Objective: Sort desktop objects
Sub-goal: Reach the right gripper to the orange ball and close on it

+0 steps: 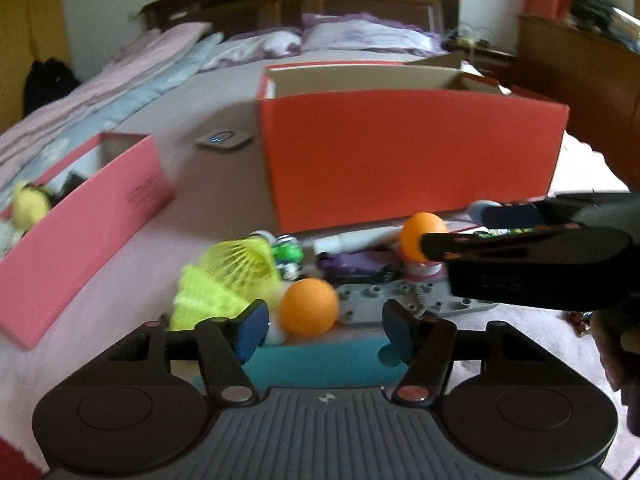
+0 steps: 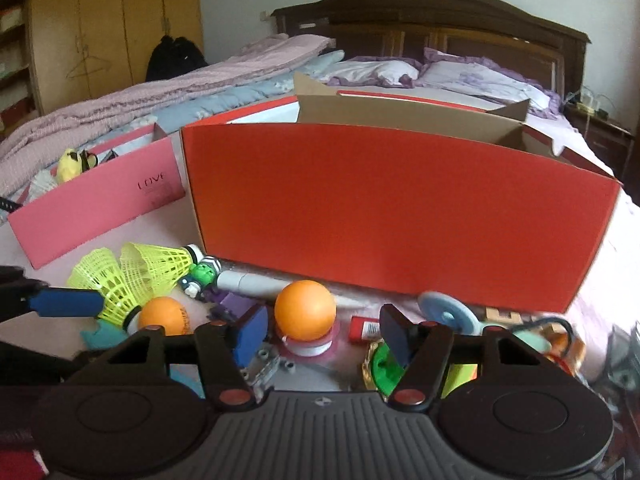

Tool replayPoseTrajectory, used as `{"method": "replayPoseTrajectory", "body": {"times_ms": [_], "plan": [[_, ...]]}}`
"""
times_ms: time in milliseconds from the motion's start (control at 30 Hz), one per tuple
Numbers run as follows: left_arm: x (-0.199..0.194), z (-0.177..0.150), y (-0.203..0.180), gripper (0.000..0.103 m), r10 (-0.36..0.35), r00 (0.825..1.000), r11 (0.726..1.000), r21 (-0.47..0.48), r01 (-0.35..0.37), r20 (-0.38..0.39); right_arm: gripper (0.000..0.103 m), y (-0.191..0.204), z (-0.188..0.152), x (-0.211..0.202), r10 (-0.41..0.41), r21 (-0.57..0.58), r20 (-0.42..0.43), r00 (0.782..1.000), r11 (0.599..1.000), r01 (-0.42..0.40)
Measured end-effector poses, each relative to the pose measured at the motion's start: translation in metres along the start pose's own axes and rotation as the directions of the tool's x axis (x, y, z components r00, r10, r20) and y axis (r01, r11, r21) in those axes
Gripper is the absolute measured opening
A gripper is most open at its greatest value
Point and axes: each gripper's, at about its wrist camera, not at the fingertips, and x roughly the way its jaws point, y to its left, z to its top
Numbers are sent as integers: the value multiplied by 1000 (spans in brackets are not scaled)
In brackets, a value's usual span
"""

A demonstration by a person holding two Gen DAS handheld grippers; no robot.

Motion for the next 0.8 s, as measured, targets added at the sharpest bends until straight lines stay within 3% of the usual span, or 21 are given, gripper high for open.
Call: {"method": "replayPoseTrajectory", "body": {"times_ms": [100,167,233,400,433,600,633,800], "plan": [[14,-3,-3,63,22,999,1000,-9,-22,-34,65,0,2,7,7,-6,-9,1000,1000,-7],[12,-9,0,74,33,999,999,-30,-34,-40,65,0,4,11,15,2,-8,1000,1000,-15],[8,-16,4,77,30,999,998,-55,-32,-37,65,2,4,14,25,8,-3,1000,1000,-25],[-2,-4,5,77,31,999,998,-46,-30,35,61,3,3,20,27,40,-3,1000,999,-27],[-1,-2,4,77,21,999,999,-50,-19,36,56,3,2,22,26,54,-7,1000,998,-26],[5,-4,-4,78,17,1000,999,-36,-16,11,50,3,0,32,14,54,-27,1000,998,-12],[5,-7,-4,78,14,1000,999,-36,-14,2,42,3,0,33,17,57,-31,999,998,-15],[4,-15,-3,80,16,1000,999,-29,-16,-14,42,1,-5,18,10,89,-4,1000,996,-10]]}}
